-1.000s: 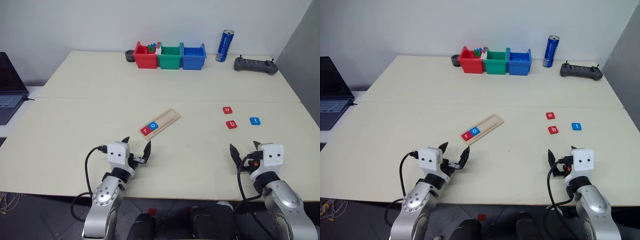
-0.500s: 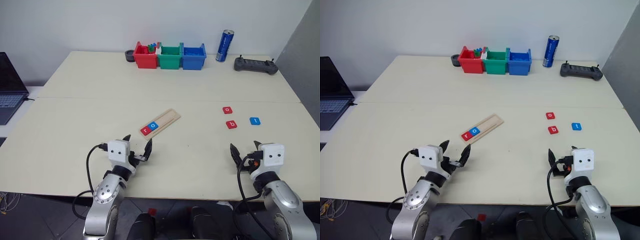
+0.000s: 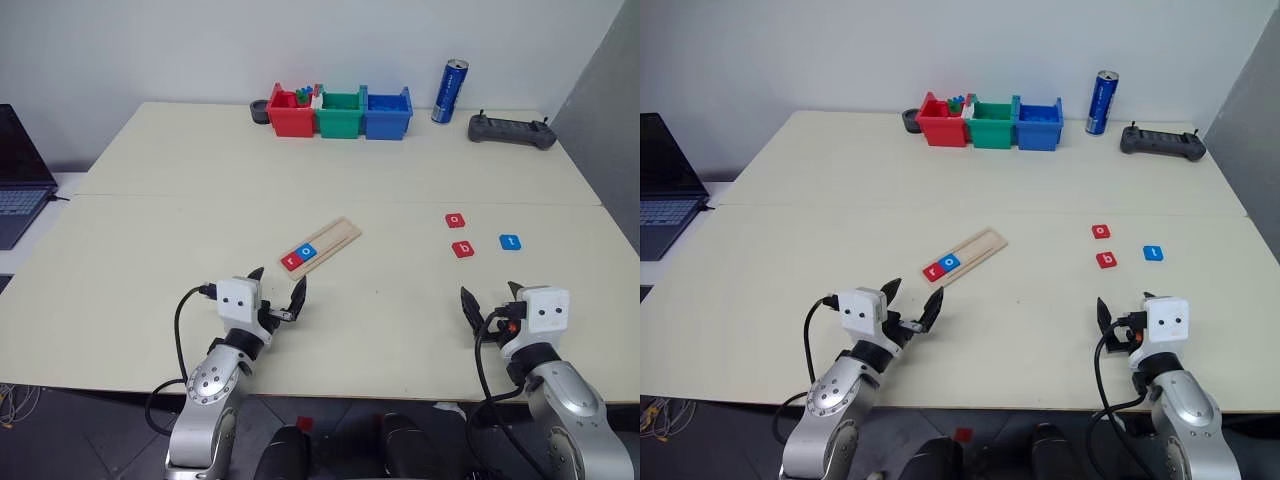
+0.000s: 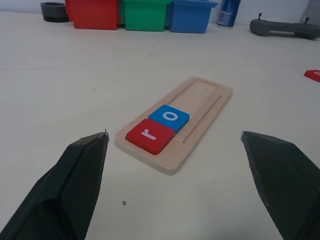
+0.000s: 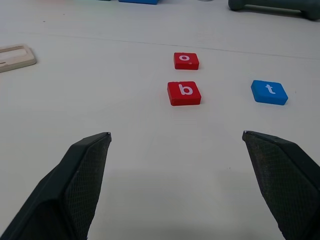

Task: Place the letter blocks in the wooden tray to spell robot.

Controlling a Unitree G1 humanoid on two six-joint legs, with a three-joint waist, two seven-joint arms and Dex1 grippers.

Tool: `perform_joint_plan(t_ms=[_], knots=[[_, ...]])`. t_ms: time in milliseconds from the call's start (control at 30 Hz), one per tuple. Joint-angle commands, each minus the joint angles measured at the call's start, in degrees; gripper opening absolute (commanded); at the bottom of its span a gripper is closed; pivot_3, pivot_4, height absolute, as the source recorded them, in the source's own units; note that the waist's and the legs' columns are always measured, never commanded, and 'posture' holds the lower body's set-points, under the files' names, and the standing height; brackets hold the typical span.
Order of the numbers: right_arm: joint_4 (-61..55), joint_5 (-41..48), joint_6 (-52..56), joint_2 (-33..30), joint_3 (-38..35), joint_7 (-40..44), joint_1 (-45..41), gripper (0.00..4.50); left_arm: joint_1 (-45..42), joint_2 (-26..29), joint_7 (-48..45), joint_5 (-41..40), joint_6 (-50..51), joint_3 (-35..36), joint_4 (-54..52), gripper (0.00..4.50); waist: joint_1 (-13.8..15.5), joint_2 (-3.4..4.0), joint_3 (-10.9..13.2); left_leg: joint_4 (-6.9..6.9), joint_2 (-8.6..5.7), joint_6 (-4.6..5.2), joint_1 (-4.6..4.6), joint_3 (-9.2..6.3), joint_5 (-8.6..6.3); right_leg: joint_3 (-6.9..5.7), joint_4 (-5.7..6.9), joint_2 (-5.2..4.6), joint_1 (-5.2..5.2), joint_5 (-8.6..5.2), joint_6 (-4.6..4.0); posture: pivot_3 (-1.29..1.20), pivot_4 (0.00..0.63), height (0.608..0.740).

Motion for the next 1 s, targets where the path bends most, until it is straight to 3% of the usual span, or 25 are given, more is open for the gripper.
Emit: perform_joint_plan(t_ms=[33,200,467,700,1000], knots=[[-2.03,0.6,0.29,-3.03,-0.86,2.54,-1.9,4.47,-3.56,2.14,-2.65,-2.8,0.6,2.63,0.17,4.5,0.0,0.0,0.0,0.0,0.0,0.0,0.0,0.0,0.0,0.0,0.0,0.0,0.0,0.0,0.0,0.0,0.15,0.74],[-2.01,6.91,3.53,-11.09,-1.37,12.4,-6.46,4.47,-11.55,8.83,-10.35,-6.77,2.97,5.77,6.64,4.5,-0.14,-0.01,0.01,0.01,0.0,0.0,0.01,0.0,0.0,-0.01,0.01,0.03,0.0,0.0,0.0,0.0,0.15,0.74],[0.1,17.01,7.59,-23.1,1.03,29.83,-12.77,4.47,-20.9,18.08,-28.96,-8.79,2.36,3.54,21.89,4.5,-0.16,-0.04,0.03,-0.01,0.0,0.02,-0.01,-0.03,-0.01,-0.05,-0.05,0.05,0.01,0.14,-0.23,0.0,0.15,0.74],[2.03,18.01,7.68,-24.74,2.95,33.85,-16.59,4.47,-26.51,19.19,-34.6,-5.76,-3.22,2.35,31.86,4.5,-0.05,-0.07,0.05,0.0,0.0,0.02,-0.05,-0.09,-0.01,-0.09,-0.05,0.04,0.0,0.16,-0.25,0.0,0.15,0.74],[1.58,18.22,8.49,-24.08,2.62,32.6,-16.94,4.47,-30.41,18.46,-36.73,-3.17,-7.41,1.85,39.87,4.5,-0.03,-0.08,0.05,0.0,-0.01,0.01,-0.05,-0.12,-0.01,-0.11,-0.03,0.01,0.0,0.16,-0.25,0.0,0.15,0.74]])
